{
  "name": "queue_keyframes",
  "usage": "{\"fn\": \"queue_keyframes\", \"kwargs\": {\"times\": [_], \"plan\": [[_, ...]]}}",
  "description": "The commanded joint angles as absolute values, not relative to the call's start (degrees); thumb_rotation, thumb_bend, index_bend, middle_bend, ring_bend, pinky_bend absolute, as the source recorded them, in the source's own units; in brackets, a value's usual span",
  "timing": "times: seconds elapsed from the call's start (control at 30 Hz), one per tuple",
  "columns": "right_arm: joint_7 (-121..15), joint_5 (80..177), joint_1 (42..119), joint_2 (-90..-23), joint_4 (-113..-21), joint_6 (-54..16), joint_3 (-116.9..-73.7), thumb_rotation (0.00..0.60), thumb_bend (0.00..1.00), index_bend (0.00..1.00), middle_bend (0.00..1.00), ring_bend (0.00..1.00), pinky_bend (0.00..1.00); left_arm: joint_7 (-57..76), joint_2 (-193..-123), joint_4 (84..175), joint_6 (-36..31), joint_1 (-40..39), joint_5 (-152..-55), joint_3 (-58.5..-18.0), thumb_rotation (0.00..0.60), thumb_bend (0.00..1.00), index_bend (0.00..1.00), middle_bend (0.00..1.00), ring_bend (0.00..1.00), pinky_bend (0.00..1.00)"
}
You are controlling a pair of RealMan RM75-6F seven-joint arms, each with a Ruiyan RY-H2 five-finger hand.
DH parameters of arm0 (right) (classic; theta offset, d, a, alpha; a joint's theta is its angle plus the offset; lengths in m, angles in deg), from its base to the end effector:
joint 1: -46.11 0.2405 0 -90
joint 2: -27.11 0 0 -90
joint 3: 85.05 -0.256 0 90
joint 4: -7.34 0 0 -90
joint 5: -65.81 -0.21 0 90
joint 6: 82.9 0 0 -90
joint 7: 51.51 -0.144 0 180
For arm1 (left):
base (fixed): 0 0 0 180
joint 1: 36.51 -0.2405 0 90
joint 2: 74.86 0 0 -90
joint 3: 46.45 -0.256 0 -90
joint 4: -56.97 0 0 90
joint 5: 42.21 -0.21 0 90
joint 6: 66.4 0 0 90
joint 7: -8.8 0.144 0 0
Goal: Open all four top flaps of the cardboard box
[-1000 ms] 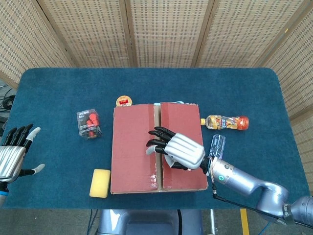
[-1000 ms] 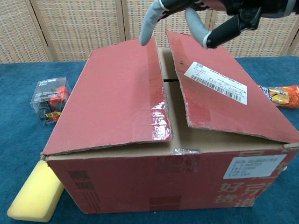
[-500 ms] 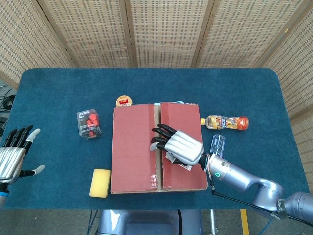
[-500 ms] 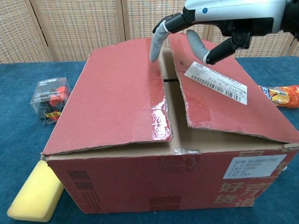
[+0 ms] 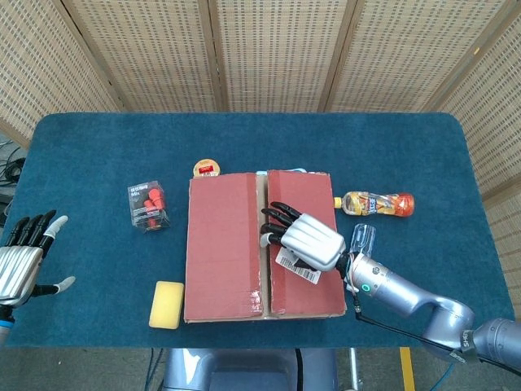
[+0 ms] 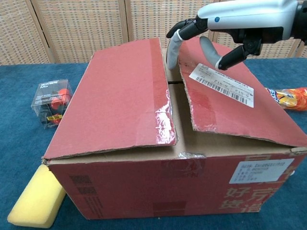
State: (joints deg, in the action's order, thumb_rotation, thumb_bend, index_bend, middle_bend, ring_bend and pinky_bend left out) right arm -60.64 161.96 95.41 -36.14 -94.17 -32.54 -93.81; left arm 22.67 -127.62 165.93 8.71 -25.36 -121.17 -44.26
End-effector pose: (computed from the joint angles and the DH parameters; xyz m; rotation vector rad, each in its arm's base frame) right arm -0.0709 -0.3181 0.0794 2.3217 -0.6861 1.2071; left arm -0.2694 0.2017 0.1735 -1.5366 -0.9030 -0.7112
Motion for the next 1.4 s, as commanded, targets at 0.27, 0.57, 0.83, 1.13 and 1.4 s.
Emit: {"fn": "queue_keyframes", "kwargs": {"times": [0.27,0.57,0.83,1.13,1.4], "plan": [[-58.97,161.82,95.56,-36.59,-93.11,-31.87,-93.02,0.600,1.00,0.37,0.32,0.00,0.00,22.08,-127.43,166.00,8.46,-25.25,-121.23,-44.44,0.509,0.13,0.00,0.00,0.00,0.00],[-58.42,161.98,94.97,-35.65,-93.07,-29.93,-92.72,0.600,1.00,0.42,0.40,0.00,0.00,21.78,-127.23,166.14,8.65,-25.13,-121.49,-44.37,0.509,0.14,0.00,0.00,0.00,0.00],[-58.10,162.31,94.06,-33.23,-94.44,-27.85,-92.68,0.600,1.00,0.44,0.43,0.01,0.00,21.50,-126.96,166.42,9.00,-25.11,-122.23,-44.41,0.510,0.13,0.00,0.00,0.00,0.00],[-58.70,161.50,93.66,-29.73,-96.17,-26.60,-93.76,0.600,1.00,0.43,0.43,0.01,0.00,21.31,-126.78,166.55,9.40,-25.11,-122.65,-44.35,0.508,0.13,0.00,0.00,0.00,0.00],[-59.20,160.24,93.68,-26.78,-96.48,-26.46,-94.96,0.600,1.00,0.44,0.43,0.01,0.00,21.52,-126.68,166.50,9.66,-25.16,-122.41,-44.24,0.508,0.13,0.00,0.00,0.00,0.00]]}}
